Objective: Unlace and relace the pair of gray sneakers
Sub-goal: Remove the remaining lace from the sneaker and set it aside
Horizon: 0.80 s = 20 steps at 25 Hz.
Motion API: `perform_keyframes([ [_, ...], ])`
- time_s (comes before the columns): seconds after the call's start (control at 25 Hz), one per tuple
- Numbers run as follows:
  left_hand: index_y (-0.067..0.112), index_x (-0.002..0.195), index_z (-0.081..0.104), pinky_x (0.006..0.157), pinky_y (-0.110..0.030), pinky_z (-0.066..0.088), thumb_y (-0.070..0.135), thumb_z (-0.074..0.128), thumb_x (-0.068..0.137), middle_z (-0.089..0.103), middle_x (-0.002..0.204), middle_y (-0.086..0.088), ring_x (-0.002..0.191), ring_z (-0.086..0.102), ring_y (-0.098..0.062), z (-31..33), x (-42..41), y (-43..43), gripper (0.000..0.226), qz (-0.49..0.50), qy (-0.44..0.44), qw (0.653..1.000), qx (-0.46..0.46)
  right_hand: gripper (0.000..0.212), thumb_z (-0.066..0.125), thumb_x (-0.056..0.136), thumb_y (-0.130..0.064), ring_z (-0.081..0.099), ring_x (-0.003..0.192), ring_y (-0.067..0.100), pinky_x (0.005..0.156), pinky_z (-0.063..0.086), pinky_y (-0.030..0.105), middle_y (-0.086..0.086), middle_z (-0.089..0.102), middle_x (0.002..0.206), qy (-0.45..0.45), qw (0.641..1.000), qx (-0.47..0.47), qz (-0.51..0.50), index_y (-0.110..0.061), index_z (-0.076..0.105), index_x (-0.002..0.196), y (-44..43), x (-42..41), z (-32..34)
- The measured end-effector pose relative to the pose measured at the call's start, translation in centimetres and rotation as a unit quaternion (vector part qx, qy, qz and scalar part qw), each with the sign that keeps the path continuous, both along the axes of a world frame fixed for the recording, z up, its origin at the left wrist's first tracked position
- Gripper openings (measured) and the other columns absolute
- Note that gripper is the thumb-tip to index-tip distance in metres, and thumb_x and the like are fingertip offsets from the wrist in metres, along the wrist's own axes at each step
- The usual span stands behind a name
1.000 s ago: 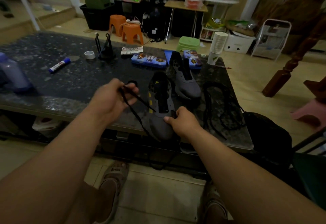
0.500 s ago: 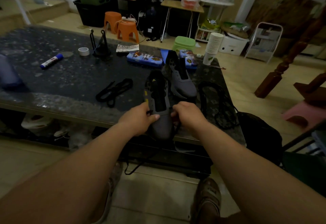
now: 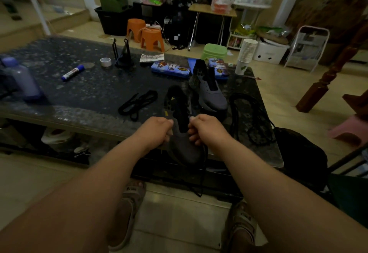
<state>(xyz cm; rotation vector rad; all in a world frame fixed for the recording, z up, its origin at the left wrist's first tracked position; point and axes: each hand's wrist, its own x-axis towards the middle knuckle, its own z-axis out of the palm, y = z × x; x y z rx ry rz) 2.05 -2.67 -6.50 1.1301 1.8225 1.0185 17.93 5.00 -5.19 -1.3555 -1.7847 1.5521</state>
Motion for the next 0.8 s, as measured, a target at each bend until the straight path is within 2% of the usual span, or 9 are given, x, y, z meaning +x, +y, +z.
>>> perform_keyframes([
  [0.08,0.01,0.08,0.06,0.054,-0.029,0.047,0.027,0.047,0.109,0.065,0.069,-0.007,0.058,0.056,-0.017,-0.4,0.8,0.1,0.036,0.052,-0.124,0.991,0.024,0.033,0.05,0.108,-0.031,0.064,0.07,0.022,0.062,0.055,0.034,0.014,0.069,0.085,-0.004,1.0,0.018,0.0,-0.005,0.066,0.094,-0.5,-1.2,-0.7],
  [0.12,0.01,0.083,0.061,0.058,-0.03,0.052,0.026,0.047,0.11,0.066,0.076,-0.009,0.064,0.06,-0.018,-0.6,1.2,0.1,0.034,0.051,-0.145,0.988,0.027,0.034,0.051,0.108,-0.031,0.066,0.075,0.023,0.069,0.057,0.038,0.016,0.071,0.09,-0.013,1.0,0.026,-0.002,-0.004,0.067,0.096,-0.5,-1.5,-1.2],
  [0.24,0.009,0.089,0.064,0.069,-0.029,0.054,0.027,0.046,0.11,0.065,0.088,-0.008,0.08,0.062,-0.019,-1.1,1.8,0.8,0.033,0.038,-0.108,0.993,0.037,0.031,0.051,0.108,-0.029,0.068,0.083,0.022,0.079,0.058,0.037,0.016,0.073,0.099,-0.001,1.0,0.0,-0.004,-0.004,0.067,0.1,-0.2,-1.2,-1.9],
  [0.36,0.008,0.091,0.064,0.072,-0.031,0.05,0.027,0.046,0.11,0.064,0.084,-0.007,0.077,0.059,-0.017,-0.9,1.3,2.8,0.032,0.037,-0.094,0.994,0.048,0.027,0.05,0.109,-0.028,0.066,0.085,0.019,0.08,0.056,0.035,0.01,0.071,0.095,0.032,0.999,-0.008,-0.012,-0.011,0.067,0.097,0.6,-1.7,-2.1],
  [0.48,0.012,0.085,0.059,0.07,-0.03,0.048,0.026,0.045,0.11,0.061,0.081,-0.007,0.072,0.057,-0.016,-0.3,0.2,4.1,0.033,0.042,-0.135,0.988,0.053,0.028,0.049,0.109,-0.028,0.064,0.083,0.019,0.075,0.054,0.032,0.008,0.068,0.09,0.059,0.997,-0.028,-0.036,-0.01,0.066,0.096,1.1,-3.0,-1.9],
  [0.6,0.012,0.087,0.064,0.07,-0.029,0.049,0.027,0.046,0.11,0.063,0.084,-0.009,0.071,0.06,-0.016,1.3,-1.0,3.0,0.033,0.028,-0.189,0.98,0.064,0.028,0.048,0.11,-0.028,0.065,0.082,0.021,0.071,0.056,0.032,0.009,0.068,0.09,0.088,0.993,-0.069,-0.035,-0.01,0.063,0.095,0.6,-3.1,-0.5],
  [0.72,0.015,0.095,0.075,0.087,-0.033,0.054,0.03,0.05,0.108,0.076,0.097,-0.011,0.092,0.071,-0.024,2.6,-1.9,-0.1,0.032,0.002,-0.175,0.977,0.12,0.031,0.043,0.111,-0.026,0.073,0.095,0.023,0.08,0.056,0.033,0.006,0.076,0.096,0.21,0.972,-0.1,-0.032,-0.014,0.068,0.1,-2.9,-4.4,1.4],
  [0.8,0.017,0.103,0.077,0.087,-0.034,0.056,0.03,0.05,0.108,0.078,0.101,-0.01,0.094,0.072,-0.024,2.9,-2.9,-2.2,0.031,0.006,-0.19,0.97,0.15,0.034,0.04,0.112,-0.026,0.074,0.088,0.021,0.074,0.055,0.03,0.004,0.077,0.088,0.258,0.955,-0.139,-0.047,-0.016,0.072,0.108,-5.2,-6.6,2.4],
])
